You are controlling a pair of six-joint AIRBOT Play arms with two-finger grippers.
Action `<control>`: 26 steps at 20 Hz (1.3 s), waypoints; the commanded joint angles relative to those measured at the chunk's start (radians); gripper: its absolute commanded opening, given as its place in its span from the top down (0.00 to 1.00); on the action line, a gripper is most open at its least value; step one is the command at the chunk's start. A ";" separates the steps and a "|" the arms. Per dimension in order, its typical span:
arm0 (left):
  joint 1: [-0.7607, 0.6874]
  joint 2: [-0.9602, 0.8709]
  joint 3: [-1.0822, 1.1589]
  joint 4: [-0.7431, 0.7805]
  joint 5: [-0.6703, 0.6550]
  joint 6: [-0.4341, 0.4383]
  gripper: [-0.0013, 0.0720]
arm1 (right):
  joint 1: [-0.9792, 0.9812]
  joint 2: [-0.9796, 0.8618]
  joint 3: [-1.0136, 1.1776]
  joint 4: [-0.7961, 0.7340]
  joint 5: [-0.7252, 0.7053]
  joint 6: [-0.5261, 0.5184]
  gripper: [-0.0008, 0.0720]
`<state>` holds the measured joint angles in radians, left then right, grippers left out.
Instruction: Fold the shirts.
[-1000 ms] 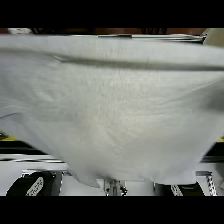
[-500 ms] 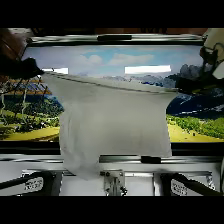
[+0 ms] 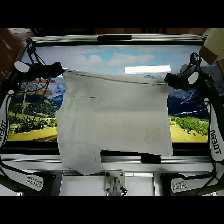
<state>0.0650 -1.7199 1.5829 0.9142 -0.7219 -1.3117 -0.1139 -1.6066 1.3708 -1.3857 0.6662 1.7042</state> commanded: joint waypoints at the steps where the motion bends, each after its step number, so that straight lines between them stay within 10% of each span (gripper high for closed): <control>1: -0.014 -0.061 -0.001 -0.018 0.100 0.051 0.94 | 0.000 -0.050 -0.001 0.009 -0.028 0.060 0.89; 7: 0.036 -0.011 -0.001 0.149 -0.421 0.094 0.94 | 0.017 0.014 -0.001 -0.068 0.507 -0.049 0.89; 11: 0.048 0.006 -0.018 0.359 -0.761 -0.033 0.94 | 0.018 0.051 -0.013 -0.175 0.766 -0.056 0.89; 20: 0.001 0.005 -0.180 0.334 -0.762 -0.141 0.93 | 0.040 0.051 -0.132 -0.166 0.681 -0.009 0.87; 21: 0.003 0.007 -0.178 0.333 -0.782 -0.141 0.76 | 0.040 0.053 -0.131 -0.174 0.691 -0.007 0.73; 22: 0.008 0.012 -0.173 0.336 -0.817 -0.141 0.37 | 0.040 0.059 -0.126 -0.174 0.719 -0.019 0.40; 26: 0.097 0.103 -0.171 0.373 -0.926 -0.140 0.27 | 0.014 0.134 -0.127 -0.285 0.931 -0.122 0.29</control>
<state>0.1123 -1.6691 1.4178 1.2663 -1.5593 -1.4414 -0.0811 -1.5131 1.2461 -1.5955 1.4544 1.6375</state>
